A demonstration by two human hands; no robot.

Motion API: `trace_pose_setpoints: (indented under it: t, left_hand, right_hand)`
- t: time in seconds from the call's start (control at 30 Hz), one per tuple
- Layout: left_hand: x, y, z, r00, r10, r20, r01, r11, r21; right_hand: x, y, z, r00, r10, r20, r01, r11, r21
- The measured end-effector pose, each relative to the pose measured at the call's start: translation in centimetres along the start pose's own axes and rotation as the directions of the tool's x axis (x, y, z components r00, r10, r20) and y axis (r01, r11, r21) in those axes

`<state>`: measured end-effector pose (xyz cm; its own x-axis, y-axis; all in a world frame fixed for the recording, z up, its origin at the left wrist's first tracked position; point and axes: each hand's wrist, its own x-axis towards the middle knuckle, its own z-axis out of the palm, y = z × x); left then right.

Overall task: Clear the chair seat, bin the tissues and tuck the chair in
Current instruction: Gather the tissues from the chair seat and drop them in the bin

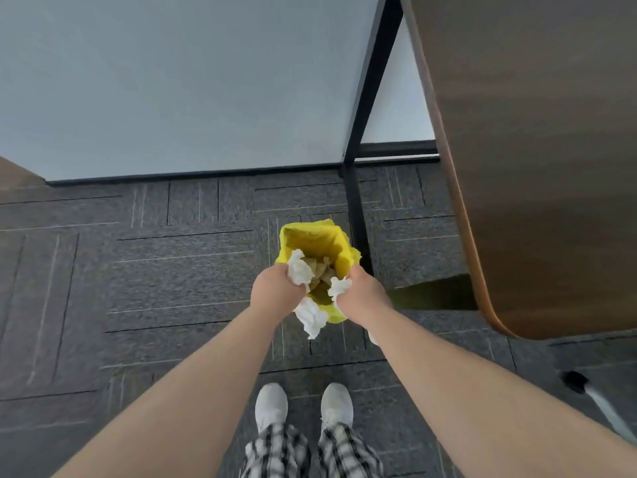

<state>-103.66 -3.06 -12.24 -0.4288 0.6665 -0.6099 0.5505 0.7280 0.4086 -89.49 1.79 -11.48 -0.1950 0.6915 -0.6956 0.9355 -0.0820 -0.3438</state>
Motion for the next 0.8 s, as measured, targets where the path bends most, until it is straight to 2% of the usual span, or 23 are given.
trace_pose_setpoints:
  t: [0.23, 0.4, 0.67, 0.8]
  left_hand:
    - [6.0, -1.8, 3.8, 0.999, -0.028, 0.03, 0.031, 0.994, -0.104]
    - [8.5, -2.4, 5.4, 0.997, -0.028, 0.068, 0.035, 0.994, -0.104]
    - [10.6, -2.6, 5.4, 0.981, 0.011, 0.192, 0.037, 0.969, -0.246]
    - [10.1, -2.4, 4.4, 0.966, -0.002, 0.26, 0.053, 0.98, -0.19]
  right_hand:
    - [6.5, -0.1, 3.6, 0.998, 0.064, -0.025, -0.064, 0.998, 0.01]
    - [9.4, 0.0, 5.3, 0.993, 0.11, -0.041, -0.109, 0.994, 0.024]
    - [12.1, -0.8, 6.2, 0.993, 0.095, -0.071, -0.084, 0.985, 0.15]
    - [11.5, -0.9, 5.5, 0.992, 0.089, -0.085, -0.072, 0.979, 0.191]
